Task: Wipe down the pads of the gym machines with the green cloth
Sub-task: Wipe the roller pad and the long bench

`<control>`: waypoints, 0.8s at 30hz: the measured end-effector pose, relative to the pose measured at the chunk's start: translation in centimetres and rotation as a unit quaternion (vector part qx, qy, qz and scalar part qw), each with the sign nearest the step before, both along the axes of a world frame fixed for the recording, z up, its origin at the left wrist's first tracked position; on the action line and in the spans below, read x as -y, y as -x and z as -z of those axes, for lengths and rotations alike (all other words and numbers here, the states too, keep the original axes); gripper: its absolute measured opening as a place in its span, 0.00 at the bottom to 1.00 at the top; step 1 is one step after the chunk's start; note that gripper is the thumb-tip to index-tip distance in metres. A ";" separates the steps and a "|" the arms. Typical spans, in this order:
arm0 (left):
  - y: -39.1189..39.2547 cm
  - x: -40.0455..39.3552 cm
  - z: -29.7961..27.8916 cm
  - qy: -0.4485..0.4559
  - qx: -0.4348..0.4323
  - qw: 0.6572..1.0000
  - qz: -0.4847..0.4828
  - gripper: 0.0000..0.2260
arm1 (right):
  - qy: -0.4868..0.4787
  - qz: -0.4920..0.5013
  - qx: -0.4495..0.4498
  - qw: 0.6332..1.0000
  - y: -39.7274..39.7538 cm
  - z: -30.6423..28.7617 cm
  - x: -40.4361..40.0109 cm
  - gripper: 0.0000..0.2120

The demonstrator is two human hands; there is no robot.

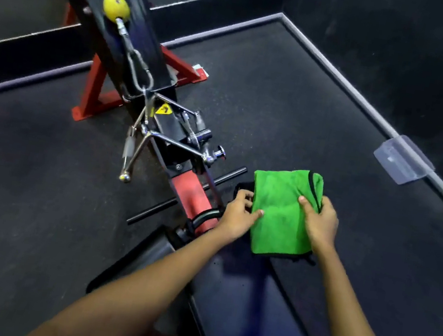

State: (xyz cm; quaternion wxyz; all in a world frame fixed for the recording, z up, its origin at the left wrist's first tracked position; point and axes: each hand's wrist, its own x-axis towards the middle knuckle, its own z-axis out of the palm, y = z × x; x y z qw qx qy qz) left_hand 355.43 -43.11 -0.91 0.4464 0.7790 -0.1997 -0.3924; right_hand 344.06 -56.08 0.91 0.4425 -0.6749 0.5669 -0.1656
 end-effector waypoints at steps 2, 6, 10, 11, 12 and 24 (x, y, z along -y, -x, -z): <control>-0.9 1.0 0.9 -0.040 0.067 0.995 0.060 0.24 | 0.029 -0.041 -0.065 0.997 -0.9 1.1 1.7 0.27; -3.0 0.7 2.6 -0.145 0.250 0.936 0.199 0.39 | 0.023 -0.203 -0.248 0.947 -2.7 3.4 1.3 0.39; -4.9 1.1 3.6 -0.261 0.309 0.856 0.322 0.56 | 0.066 -0.208 -0.300 0.928 -3.9 4.7 -0.4 0.42; -5.4 1.4 3.6 -0.286 0.320 0.835 0.345 0.59 | 0.073 -0.198 -0.305 0.929 -4.2 4.9 -0.5 0.42; -5.9 1.9 3.7 -0.305 0.331 0.814 0.368 0.61 | 0.074 -0.186 -0.311 0.929 -4.4 5.2 -0.5 0.43; -7.7 2.0 4.0 -0.276 0.427 0.753 0.417 0.56 | 0.137 -0.163 -0.314 0.925 -6.8 6.1 -4.3 0.32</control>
